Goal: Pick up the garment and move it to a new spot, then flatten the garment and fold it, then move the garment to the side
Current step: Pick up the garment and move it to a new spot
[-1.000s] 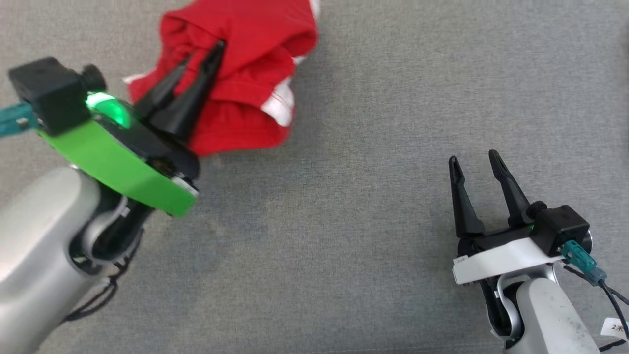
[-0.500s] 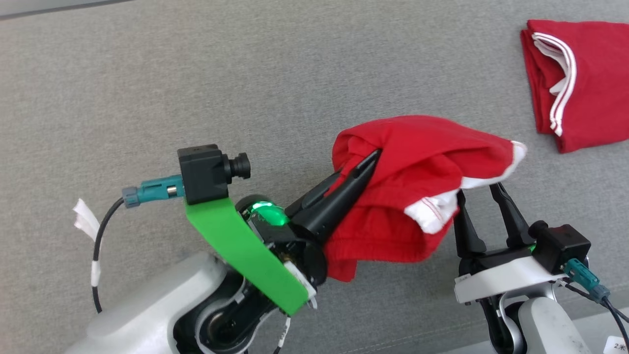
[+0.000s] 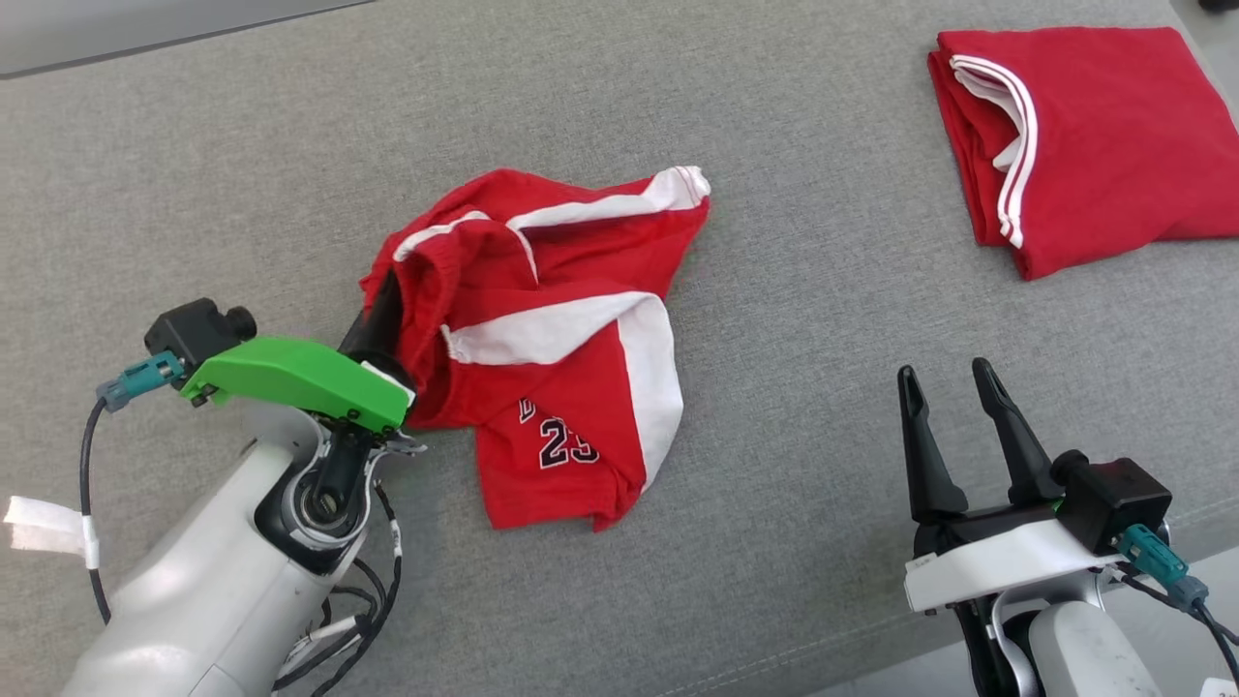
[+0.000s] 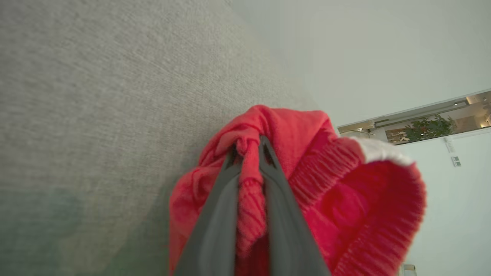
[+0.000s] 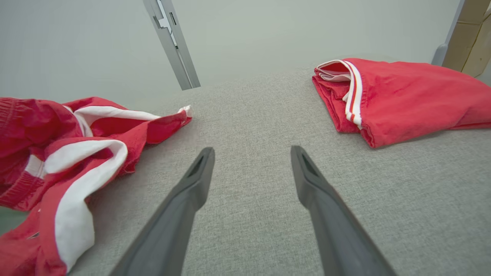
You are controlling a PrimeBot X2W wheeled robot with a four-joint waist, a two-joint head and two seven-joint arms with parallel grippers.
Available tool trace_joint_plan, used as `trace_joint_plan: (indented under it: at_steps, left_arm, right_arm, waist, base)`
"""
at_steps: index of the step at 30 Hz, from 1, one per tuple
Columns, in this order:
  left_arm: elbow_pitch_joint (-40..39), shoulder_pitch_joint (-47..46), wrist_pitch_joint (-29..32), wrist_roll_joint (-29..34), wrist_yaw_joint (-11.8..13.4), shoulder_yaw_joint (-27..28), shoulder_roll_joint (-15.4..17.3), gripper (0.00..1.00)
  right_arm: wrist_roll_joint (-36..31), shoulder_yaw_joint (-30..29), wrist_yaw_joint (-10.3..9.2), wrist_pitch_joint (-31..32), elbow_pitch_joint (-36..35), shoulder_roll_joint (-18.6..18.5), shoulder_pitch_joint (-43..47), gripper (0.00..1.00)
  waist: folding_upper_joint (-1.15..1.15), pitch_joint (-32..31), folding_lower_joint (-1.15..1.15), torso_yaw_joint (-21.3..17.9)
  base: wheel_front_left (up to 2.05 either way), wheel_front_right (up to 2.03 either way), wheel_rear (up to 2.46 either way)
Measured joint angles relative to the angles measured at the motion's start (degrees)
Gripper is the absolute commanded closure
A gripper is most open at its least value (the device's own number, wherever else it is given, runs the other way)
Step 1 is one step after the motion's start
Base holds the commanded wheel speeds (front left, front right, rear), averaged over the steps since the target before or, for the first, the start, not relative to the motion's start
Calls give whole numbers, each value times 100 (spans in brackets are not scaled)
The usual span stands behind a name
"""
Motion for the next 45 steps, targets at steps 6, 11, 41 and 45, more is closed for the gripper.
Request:
trace_joint_plan:
  at_steps: [6, 11, 41, 45]
  left_arm:
    - [778, -194, -98, 888, -176, -52, -140, 0]
    - [542, -100, -121, 3256, 97, 1016, -134, 0]
    - [-2329, 4777, -131, 8755, -827, 4380, -1857, 0]
    - [-2337, 4791, -131, 8869, -911, 4472, -1920, 0]
  right_arm:
    - [-100, -12, 0, -1, 57, 4, 25, 0]
    - [-232, -156, 0, 0, 40, 4, 116, 0]
    - [-726, -1120, 0, 0, -26, 5, 1027, 0]
    - [-721, -1084, 0, -1, -25, 5, 1046, 0]
  waist:
    - [0, -113, 0, 174]
    - [0, -272, 0, 376]
    - [0, -1645, 0, 1735]
    - [0, -1705, 0, 1790]
  base:
    - [0, 0, 0]
    - [0, 0, 0]
    - [0, 0, 0]
    - [0, 0, 0]
